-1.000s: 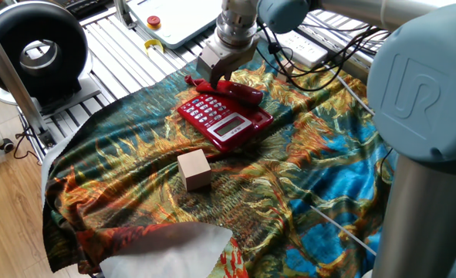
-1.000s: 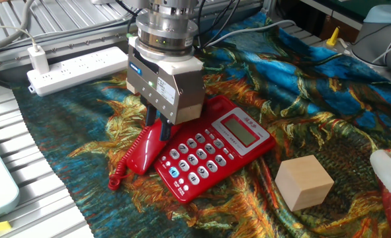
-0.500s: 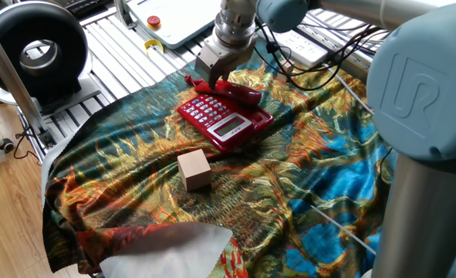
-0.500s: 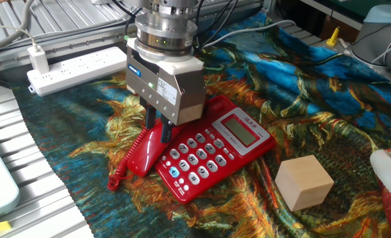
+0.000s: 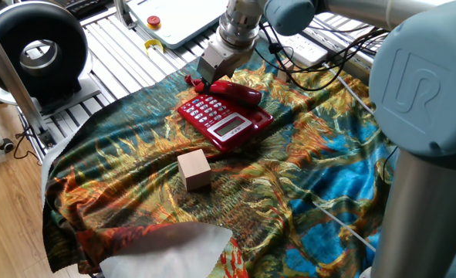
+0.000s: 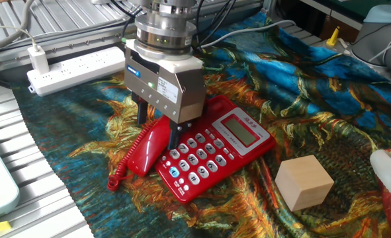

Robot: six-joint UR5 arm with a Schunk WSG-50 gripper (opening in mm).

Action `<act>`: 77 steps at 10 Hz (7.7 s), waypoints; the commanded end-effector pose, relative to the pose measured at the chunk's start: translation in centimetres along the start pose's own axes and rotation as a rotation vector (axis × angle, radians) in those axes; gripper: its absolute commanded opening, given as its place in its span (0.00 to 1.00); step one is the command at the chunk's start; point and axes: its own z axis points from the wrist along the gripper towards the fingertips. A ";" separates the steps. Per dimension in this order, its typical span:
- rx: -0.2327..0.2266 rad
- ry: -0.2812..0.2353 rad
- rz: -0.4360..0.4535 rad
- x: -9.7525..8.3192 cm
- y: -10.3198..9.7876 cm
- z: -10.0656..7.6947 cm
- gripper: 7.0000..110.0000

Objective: Place the handset of the telephone on the corresponding phone cradle

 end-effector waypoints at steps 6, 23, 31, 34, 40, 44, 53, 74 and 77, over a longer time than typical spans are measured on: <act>0.033 0.028 0.009 2.9 -1.0 -1.0 0.79; 0.118 0.024 0.073 3.6 -2.4 -0.4 0.15; 0.126 0.027 0.199 2.4 -1.3 -1.4 0.00; 0.154 0.004 0.306 2.0 -1.6 -1.4 0.00; 0.200 -0.027 0.393 2.5 -2.1 -1.7 0.00; 0.205 -0.021 0.405 3.0 -1.3 -1.9 0.00; 0.217 -0.037 0.409 3.8 -0.5 -2.5 0.00; 0.226 -0.063 0.425 5.0 0.5 -2.7 0.00; 0.221 -0.065 0.415 4.9 0.0 -2.5 0.00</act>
